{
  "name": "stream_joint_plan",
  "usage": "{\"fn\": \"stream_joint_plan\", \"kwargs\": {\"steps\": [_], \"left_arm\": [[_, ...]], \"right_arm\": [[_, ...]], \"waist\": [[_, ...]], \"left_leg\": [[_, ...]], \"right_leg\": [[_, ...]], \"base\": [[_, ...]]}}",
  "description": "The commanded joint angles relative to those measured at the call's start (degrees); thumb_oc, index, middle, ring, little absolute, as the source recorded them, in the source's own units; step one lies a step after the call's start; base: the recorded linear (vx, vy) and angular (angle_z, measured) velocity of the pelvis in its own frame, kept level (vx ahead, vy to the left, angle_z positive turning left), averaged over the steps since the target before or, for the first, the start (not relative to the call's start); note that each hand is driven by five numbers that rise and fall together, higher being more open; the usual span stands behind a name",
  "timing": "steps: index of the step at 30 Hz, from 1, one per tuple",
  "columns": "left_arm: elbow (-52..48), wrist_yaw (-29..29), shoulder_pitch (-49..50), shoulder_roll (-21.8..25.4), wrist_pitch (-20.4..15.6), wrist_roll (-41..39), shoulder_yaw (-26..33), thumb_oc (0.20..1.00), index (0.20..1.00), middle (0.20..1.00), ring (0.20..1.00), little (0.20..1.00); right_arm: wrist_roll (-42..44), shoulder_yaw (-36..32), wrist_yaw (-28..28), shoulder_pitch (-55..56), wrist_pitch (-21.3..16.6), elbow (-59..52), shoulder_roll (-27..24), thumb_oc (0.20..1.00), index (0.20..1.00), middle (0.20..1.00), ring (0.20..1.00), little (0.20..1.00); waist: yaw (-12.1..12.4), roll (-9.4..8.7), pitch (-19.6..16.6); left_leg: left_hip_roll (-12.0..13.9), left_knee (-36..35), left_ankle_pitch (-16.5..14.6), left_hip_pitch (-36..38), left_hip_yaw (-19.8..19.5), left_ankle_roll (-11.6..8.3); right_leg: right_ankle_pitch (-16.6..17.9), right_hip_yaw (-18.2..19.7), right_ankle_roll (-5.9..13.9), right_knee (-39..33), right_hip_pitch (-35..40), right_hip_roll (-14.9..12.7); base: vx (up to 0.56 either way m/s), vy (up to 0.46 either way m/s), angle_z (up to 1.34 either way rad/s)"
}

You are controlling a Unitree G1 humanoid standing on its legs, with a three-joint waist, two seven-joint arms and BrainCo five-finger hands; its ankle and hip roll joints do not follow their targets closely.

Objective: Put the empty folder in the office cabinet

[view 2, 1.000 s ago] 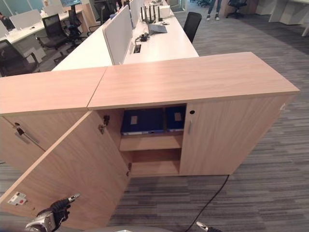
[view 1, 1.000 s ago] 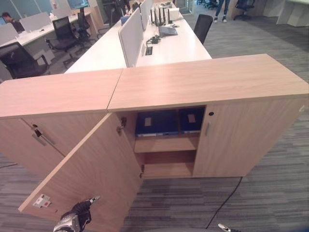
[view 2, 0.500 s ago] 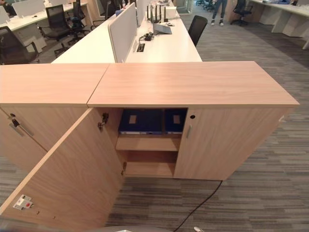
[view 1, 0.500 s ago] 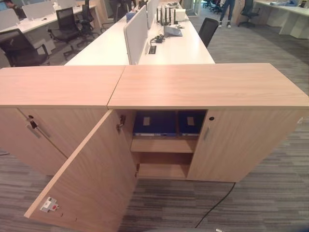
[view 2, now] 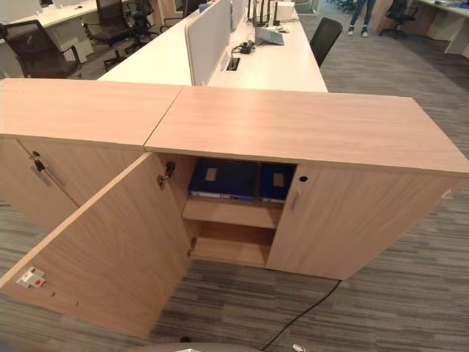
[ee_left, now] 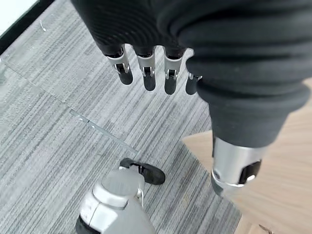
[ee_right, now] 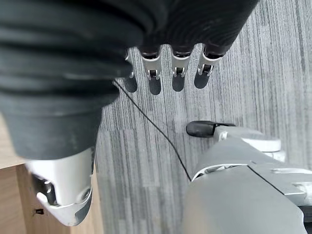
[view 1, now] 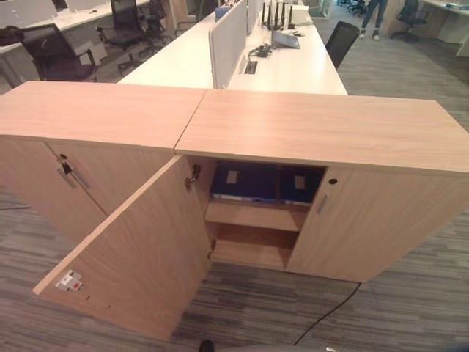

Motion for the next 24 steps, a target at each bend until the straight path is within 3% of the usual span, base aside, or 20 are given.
{"fn": "stream_joint_plan", "kwargs": {"steps": [1, 3, 4, 13, 24], "left_arm": [[3.7, 1.0, -4.6, 4.7, -1.0, -0.2, 3.5, 1.0, 1.0, 1.0, 1.0, 1.0], [3.7, 1.0, -4.6, 4.8, -1.0, -0.2, 3.5, 1.0, 1.0, 1.0, 1.0, 1.0], [3.1, 1.4, -5.6, 8.8, -1.3, 0.2, 4.3, 1.0, 1.0, 1.0, 1.0, 1.0], [-2.0, 3.6, -11.6, 16.8, -3.3, 0.7, 2.9, 1.0, 1.0, 1.0, 1.0, 1.0], [-9.0, 4.8, -21.0, 18.5, -4.4, 3.0, -4.3, 1.0, 1.0, 1.0, 1.0, 1.0]], "right_arm": [[2.1, -0.5, 0.2, -2.3, -1.4, 0.3, -0.4, 1.0, 1.0, 1.0, 1.0, 1.0], [2.1, -0.5, 0.2, -2.3, -1.4, 0.3, -0.3, 1.0, 1.0, 1.0, 1.0, 1.0], [2.1, -0.3, 0.2, -2.3, -1.5, 0.1, -0.8, 1.0, 1.0, 1.0, 1.0, 1.0], [2.0, 0.1, -0.2, -2.1, -2.0, 0.1, -1.4, 1.0, 1.0, 1.0, 1.0, 1.0], [0.5, 1.3, -0.2, -2.8, -1.7, 0.6, -1.8, 1.0, 1.0, 1.0, 1.0, 1.0]], "waist": [[0.7, 1.96, 1.4], [0.7, 1.95, 1.4], [0.7, 2.05, 1.2], [0.1, 2.01, 0.8], [-1.3, 1.85, 0.2]], "left_leg": [[2.6, 0.2, -1.1, -0.1, -2.6, -1.29], [2.6, 0.2, -1.1, -0.1, -2.6, -1.29], [2.6, 0.2, -1.1, 0.1, -2.5, -1.4], [2.7, 0.2, -1.6, 0.5, -2.3, -1.51], [2.7, 0.2, -1.9, 0.7, -1.7, -1.42]], "right_leg": [[-0.5, -4.7, 1.76, 0.4, -1.5, -1.0], [-0.5, -4.7, 1.76, 0.4, -1.5, -1.0], [-0.7, -4.8, 1.81, 0.4, -1.3, -0.9], [-0.9, -4.6, 2.02, 0.4, -0.9, -0.8], [-0.6, -3.9, 2.32, 0.4, -1.0, -0.9]], "base": [[0.0, -0.007, 0.06], [0.01, -0.003, 0.05], [0.0, 0.0, 0.0], [0.0, 0.0, 0.0], [0.0, 0.0, 0.0]]}}
